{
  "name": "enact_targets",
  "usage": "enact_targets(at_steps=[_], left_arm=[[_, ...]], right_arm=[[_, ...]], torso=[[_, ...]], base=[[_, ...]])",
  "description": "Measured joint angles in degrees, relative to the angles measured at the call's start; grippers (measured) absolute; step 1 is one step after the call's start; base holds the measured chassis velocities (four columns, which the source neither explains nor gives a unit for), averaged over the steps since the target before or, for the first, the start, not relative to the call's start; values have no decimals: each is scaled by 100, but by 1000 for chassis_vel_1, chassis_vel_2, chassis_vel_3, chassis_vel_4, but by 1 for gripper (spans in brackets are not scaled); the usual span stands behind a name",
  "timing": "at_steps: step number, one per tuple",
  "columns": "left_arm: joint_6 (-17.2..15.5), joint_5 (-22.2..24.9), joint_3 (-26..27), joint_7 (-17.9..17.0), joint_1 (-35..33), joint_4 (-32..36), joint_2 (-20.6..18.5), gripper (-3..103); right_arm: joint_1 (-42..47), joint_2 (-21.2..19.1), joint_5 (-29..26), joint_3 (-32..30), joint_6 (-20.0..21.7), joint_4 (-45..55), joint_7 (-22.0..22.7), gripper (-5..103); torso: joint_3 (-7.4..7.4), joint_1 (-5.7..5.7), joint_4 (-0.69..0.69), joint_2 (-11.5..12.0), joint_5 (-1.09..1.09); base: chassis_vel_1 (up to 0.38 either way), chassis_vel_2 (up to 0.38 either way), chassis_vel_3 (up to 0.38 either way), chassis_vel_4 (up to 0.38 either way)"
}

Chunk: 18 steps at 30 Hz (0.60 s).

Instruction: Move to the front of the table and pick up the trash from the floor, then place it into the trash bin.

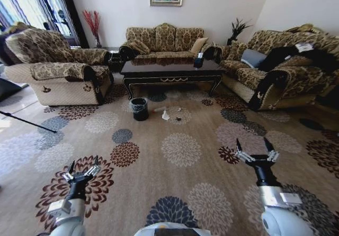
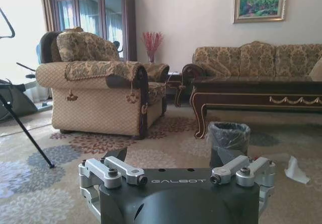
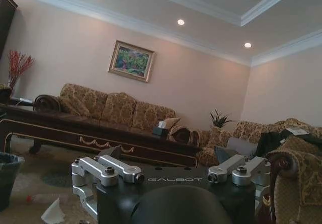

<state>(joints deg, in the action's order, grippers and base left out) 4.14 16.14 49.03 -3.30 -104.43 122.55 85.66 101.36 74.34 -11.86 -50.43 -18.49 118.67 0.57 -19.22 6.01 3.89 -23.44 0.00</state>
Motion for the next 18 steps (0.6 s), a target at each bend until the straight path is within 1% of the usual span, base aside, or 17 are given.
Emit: enact_targets(at_steps=[4, 11, 14, 17, 18], left_arm=[[59, -10, 4, 0, -6, -167, 5, 100], [114, -4, 7, 0, -36, -228, 25, 100], [123, 5, 9, 0, -53, -187, 29, 100], [127, 46, 28, 0, -69, 34, 32, 100], [127, 46, 28, 0, -69, 34, 32, 100]], right_arm=[[-12, 63, 179, 76, -50, -241, 1, 100], [-15, 112, 259, 132, -56, -260, 4, 100], [-10, 123, 257, 134, -56, -235, 5, 100], [-5, 130, 232, 125, -51, -116, 6, 100], [-5, 130, 232, 125, -51, -116, 6, 100]], torso=[[55, -31, 0, 88, 0], [151, -93, -1, 246, -1], [191, -110, 0, 302, -1], [254, -139, 0, 394, -1], [254, -139, 0, 394, -1]], base=[[0, 0, 0, 0], [0, 0, 0, 0], [0, 0, 0, 0], [0, 0, 0, 0], [0, 0, 0, 0]])
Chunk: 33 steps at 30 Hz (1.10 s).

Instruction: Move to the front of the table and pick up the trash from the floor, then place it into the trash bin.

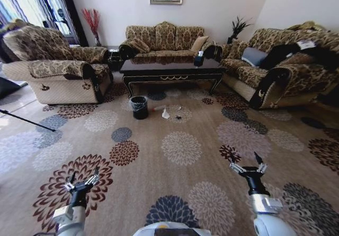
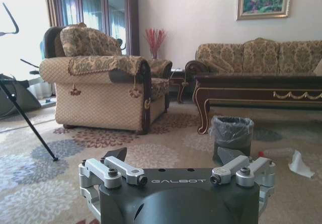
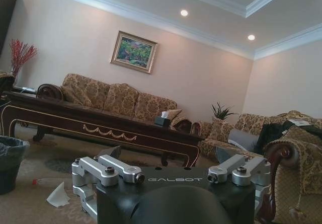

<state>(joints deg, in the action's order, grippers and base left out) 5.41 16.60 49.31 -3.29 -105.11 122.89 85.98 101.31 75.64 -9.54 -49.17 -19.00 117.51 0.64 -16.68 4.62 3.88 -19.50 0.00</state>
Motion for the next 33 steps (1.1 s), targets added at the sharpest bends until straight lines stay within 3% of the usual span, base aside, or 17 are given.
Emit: enact_targets(at_steps=[5, 10, 33], left_arm=[[-6, 92, 48, -47, 24, 475, 11, 100], [-38, 416, 94, -81, 96, 1109, -5, 100], [-152, 351, 105, -87, 190, 1369, -4, 100]], right_arm=[[-10, -12, -221, -63, 30, 280, 55, 100], [-100, -76, -780, -214, 31, 879, 113, 100], [-96, -94, -957, -268, 112, 1248, 56, 100]], torso=[[77, -33, 0, 110, 0], [160, -82, 0, 241, 1], [512, -227, 0, 741, 0]], base=[[0, 0, 0, 0], [0, 0, 0, 0], [0, 0, 0, 0]])
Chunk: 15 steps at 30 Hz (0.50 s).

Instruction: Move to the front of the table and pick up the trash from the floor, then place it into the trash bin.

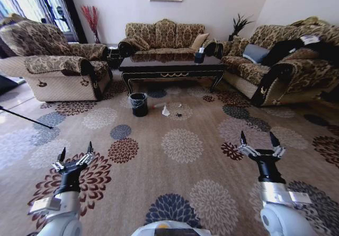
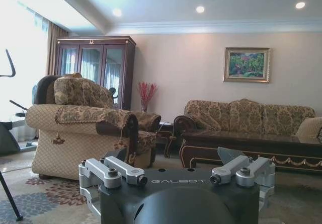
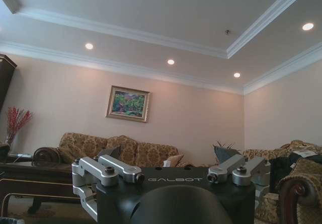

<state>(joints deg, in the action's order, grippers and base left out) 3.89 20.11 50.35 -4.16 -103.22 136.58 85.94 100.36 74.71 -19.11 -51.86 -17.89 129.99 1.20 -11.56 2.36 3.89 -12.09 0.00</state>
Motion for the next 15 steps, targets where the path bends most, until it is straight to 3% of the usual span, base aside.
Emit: enact_targets(at_steps=[15], left_arm=[[7, -45, -13, -2, -55, -26, 6, 100]], right_arm=[[60, 1, 29, -4, -45, 5, -16, 100]], torso=[[257, -80, 0, 338, 0]], base=[[0, 0, 0, 0]])
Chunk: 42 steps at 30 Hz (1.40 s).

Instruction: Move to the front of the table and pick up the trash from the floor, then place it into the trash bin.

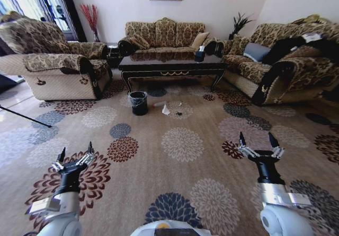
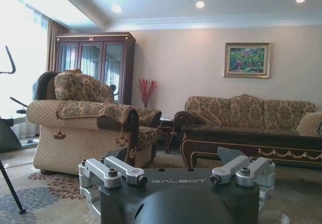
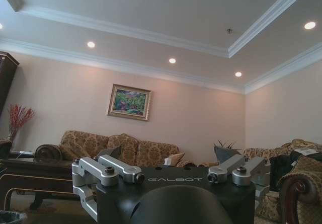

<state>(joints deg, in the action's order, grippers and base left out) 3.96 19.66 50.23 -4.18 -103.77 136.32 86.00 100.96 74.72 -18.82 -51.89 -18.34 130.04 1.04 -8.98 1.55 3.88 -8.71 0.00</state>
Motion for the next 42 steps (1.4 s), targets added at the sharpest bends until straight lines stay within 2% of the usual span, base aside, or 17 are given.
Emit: enact_targets(at_steps=[22, 34, 42], left_arm=[[-6, -10, -9, 0, 6, -6, -15, 100], [-9, -58, -22, 1, 6, -47, -5, 100], [205, -73, -37, 77, 51, -193, 4, 100]], right_arm=[[8, -7, -57, 22, -80, -6, -100, 100], [-36, -1, -44, 38, -118, -59, -133, 100], [-51, 13, 19, 34, -43, -111, -125, 100]], torso=[[404, -83, 0, 485, 0], [662, -90, 0, 753, 0], [791, -90, 0, 871, 0]], base=[[0, 0, 0, 0], [0, 0, 0, 0], [0, 0, 0, 0]])
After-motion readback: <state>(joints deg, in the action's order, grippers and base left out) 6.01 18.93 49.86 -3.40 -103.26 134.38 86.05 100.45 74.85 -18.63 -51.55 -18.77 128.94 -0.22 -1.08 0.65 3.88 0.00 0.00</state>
